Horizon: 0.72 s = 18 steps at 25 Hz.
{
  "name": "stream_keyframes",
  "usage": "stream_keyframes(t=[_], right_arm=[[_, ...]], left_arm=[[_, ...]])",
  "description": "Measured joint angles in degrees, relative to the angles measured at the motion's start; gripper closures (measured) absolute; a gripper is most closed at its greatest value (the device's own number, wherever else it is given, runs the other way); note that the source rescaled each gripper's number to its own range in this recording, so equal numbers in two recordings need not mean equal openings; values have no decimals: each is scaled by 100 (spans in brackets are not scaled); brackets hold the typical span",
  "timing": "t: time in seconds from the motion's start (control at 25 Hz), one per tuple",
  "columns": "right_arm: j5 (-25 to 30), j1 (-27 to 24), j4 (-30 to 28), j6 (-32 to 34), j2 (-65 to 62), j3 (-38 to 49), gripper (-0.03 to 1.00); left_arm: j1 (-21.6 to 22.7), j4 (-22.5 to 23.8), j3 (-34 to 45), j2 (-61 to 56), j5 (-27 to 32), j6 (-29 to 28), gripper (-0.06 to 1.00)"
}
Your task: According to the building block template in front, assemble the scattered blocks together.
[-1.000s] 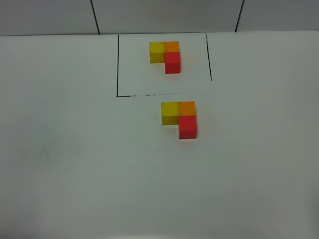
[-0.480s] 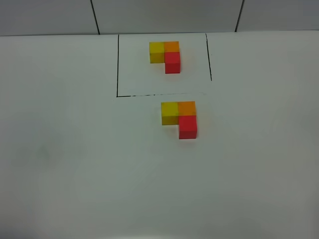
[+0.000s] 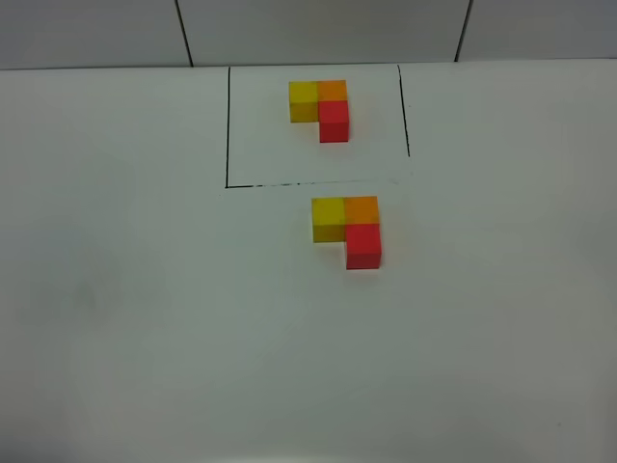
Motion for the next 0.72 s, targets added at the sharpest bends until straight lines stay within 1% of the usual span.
stream_keyframes(t=[0.72], right_arm=[[0,50,0,-6,0,0,19]], left_arm=[[0,0,0,0,0,0,15]])
